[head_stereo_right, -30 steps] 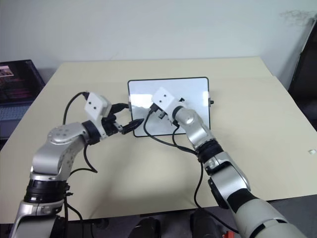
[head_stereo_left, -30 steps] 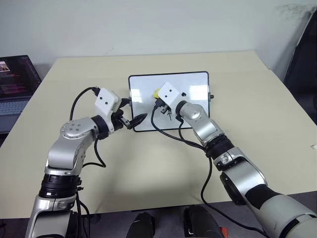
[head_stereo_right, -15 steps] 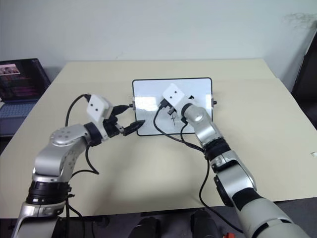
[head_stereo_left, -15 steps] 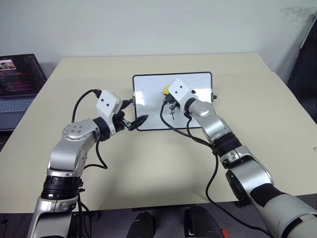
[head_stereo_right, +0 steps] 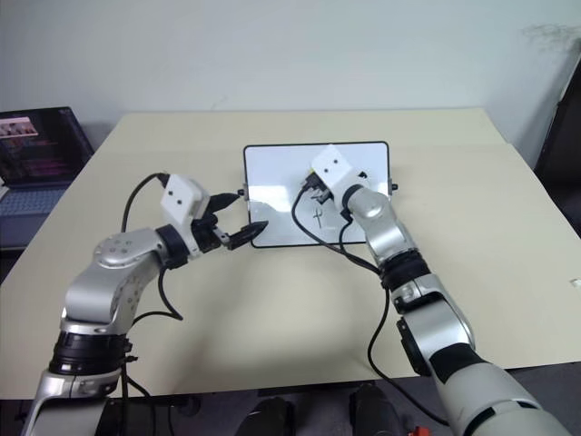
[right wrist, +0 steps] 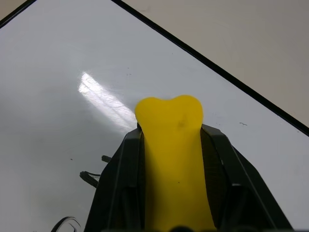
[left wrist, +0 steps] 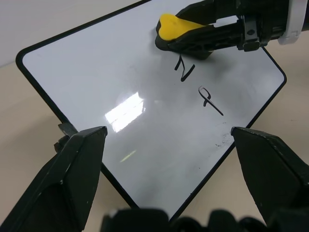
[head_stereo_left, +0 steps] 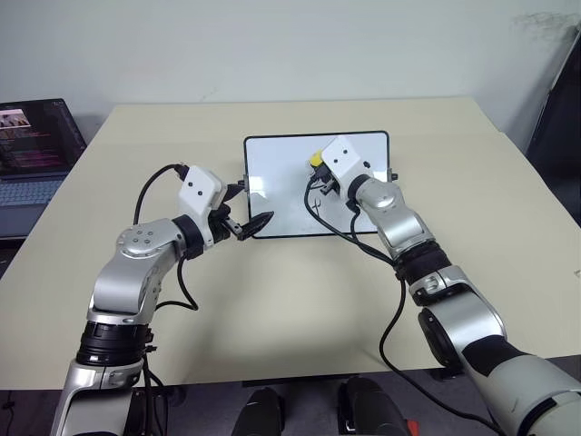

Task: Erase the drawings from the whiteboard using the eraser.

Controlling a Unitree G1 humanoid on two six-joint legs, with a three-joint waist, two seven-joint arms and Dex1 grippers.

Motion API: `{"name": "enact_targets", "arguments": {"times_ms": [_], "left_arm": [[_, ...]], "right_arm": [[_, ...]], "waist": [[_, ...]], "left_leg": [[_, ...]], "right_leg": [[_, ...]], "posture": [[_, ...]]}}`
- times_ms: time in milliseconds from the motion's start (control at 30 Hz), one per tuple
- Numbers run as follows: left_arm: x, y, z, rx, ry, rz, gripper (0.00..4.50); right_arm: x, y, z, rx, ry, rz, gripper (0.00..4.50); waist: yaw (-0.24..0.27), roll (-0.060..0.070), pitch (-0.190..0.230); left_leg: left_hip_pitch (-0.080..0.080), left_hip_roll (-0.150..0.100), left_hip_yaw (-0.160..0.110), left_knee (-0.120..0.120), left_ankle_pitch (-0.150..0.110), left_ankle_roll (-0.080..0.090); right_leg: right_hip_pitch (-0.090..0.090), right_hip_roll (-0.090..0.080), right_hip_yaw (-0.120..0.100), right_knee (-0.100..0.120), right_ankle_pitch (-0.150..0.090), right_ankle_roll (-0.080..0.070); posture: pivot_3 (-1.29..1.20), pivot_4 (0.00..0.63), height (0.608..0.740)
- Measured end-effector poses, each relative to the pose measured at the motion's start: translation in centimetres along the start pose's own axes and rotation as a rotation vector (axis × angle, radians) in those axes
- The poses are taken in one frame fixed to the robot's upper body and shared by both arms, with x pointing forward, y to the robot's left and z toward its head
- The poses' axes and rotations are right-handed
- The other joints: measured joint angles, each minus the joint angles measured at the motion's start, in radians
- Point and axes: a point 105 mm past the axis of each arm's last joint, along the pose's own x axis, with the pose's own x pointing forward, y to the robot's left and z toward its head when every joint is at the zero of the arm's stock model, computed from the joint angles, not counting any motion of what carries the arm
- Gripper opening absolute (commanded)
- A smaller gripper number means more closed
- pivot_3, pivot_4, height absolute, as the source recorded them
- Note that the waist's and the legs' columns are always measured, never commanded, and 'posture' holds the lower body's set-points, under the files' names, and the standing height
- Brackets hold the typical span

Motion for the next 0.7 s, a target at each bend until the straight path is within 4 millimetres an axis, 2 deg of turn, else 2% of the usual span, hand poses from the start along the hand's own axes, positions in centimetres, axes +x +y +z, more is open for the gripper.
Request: {"name": "enact_targets", "arguments": {"times_ms": [233,367,433,500,600,700], "left_arm": [[0.0,-0.2,-0.1,-0.002,0.002,-0.005,4.5],[0.0,-0.4,0.0,-0.007,-0.001,-0.01,4.5],[-0.2,-0.4,-0.1,-0.027,-0.002,-0.015,4.5],[-0.5,-0.5,-0.2,-0.05,-0.011,-0.028,4.5],[-1.3,-1.0,-0.3,-0.07,-0.006,-0.085,4.5],[-2.0,-0.7,-0.5,-0.058,0.015,-0.094,4.5]], "right_arm": [[-1.2,0.5,0.5,0.172,-0.016,0.038,1.2],[-2.8,1.1,3.1,0.272,-0.127,0.101,1.2],[-4.4,0.9,4.8,0.288,-0.214,0.126,1.2],[-6.0,0.7,5.4,0.281,-0.275,0.14,1.2],[-8.2,0.5,4.7,0.282,-0.304,0.146,1.2],[-9.9,0.7,3.1,0.286,-0.282,0.151,1.2]], "waist": [[-0.003,0.0,0.0],[-0.003,0.0,0.0],[-0.003,0.0,0.0],[-0.002,0.0,0.0],[-0.002,0.0,0.0],[-0.001,0.0,0.0]], "left_leg": [[-0.002,0.001,0.0,-0.001,0.0,0.0],[-0.004,0.002,0.0,-0.003,0.0,0.0],[-0.004,0.002,0.0,-0.003,-0.001,0.0],[-0.004,0.002,0.0,-0.003,-0.001,0.0],[-0.004,0.001,-0.001,-0.003,-0.001,0.0],[-0.003,0.001,0.0,-0.003,-0.001,0.0]], "right_leg": [[-0.002,0.0,0.0,-0.001,0.0,0.0],[-0.004,0.0,0.0,-0.002,0.0,0.0],[-0.003,-0.001,0.0,-0.003,0.0,0.0],[-0.003,-0.001,-0.001,-0.004,-0.001,0.001],[-0.003,-0.001,-0.001,-0.004,-0.001,0.001],[-0.003,-0.001,-0.001,-0.004,-0.001,0.001]], "posture": [[0.0,0.15,0.74],[0.0,0.15,0.74],[0.0,0.15,0.74],[0.0,0.15,0.74],[0.0,0.15,0.74],[0.0,0.15,0.74]]}}
